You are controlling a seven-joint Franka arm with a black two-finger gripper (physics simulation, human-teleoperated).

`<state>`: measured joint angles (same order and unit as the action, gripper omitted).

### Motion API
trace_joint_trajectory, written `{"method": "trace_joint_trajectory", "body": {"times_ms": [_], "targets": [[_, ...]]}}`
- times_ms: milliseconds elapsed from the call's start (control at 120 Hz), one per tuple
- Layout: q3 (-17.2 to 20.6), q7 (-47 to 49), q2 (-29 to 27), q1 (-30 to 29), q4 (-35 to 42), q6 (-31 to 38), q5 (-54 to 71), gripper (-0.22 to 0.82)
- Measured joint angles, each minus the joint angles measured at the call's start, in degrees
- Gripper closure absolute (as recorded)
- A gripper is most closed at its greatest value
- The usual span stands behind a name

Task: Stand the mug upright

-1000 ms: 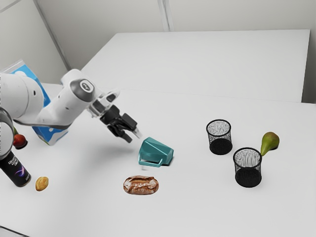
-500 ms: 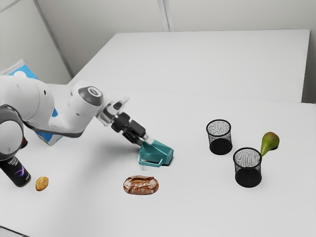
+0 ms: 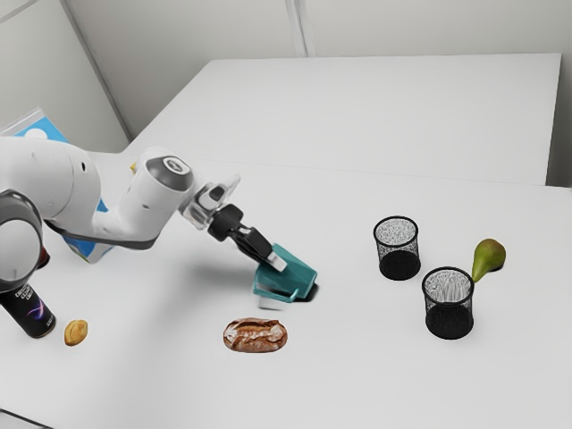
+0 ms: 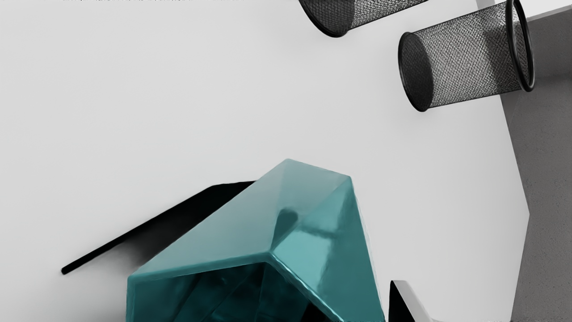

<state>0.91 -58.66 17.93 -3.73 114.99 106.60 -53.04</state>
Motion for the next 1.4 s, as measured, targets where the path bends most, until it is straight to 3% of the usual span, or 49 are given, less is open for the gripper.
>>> {"method": "trace_joint_trajectory", "body": {"times_ms": [267, 483, 750, 1100, 1400], "targets": [[0.22, -1.07, -2.67, 1.80, 0.04, 1.37, 3.26, 0.74], [1.77, 2.77, -8.51, 3.83, -0.01, 6.02, 22.19, 0.75], [3.14, 9.36, -9.19, 6.32, 3.03, 14.59, 44.82, 0.75], [4.68, 15.55, -10.47, 6.88, 8.25, 23.53, 53.27, 0.76], [4.84, 18.80, -10.68, 6.88, 8.73, 25.68, 53.82, 0.46]]}}
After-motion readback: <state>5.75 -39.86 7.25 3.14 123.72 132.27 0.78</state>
